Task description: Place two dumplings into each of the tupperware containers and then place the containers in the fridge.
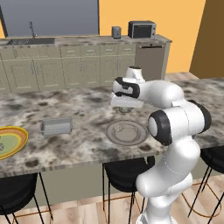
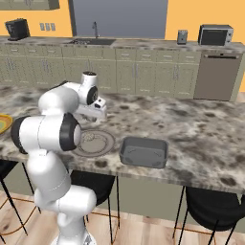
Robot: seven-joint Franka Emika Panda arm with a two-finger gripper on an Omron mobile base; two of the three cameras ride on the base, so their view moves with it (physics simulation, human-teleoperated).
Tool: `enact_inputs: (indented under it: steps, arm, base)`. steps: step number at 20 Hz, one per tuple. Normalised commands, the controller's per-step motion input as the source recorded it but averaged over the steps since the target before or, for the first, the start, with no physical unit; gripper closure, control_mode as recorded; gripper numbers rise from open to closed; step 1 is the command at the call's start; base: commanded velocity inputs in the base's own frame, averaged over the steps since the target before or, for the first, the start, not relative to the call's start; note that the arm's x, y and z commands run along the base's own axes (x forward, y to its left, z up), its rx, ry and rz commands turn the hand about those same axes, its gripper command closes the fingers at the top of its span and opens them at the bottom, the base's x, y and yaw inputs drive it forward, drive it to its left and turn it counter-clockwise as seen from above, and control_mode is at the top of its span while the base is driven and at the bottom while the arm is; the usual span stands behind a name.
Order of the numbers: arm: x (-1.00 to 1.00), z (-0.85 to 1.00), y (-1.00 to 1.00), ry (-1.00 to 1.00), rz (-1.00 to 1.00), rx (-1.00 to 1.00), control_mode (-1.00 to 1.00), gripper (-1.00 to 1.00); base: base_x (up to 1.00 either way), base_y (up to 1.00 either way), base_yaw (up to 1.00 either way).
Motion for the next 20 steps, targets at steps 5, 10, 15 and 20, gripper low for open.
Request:
enact_inputs:
  steps: [5,10,15,20]
  arm:
    - [0.0,-0.09,-1.0,0.05,-0.18,0.03,-1.0,1.0]
    - [-0.05,-0.2,-1.0,0.02,-0.13,0.05,-1.0,1.0]
    - [-0.2,-0.11,-1.0,0.01,-0.07,0.01,-1.0,1.0]
    - [-0.3,-0.34,-0.91,0.0,-0.03,0.0,-1.0,1.0]
  base:
    - [0.0,0.0,0.0]
    - [0.0,0.0,0.0]
    - [0.0,0.0,0.0]
    - [0.0,0.0,0.0]
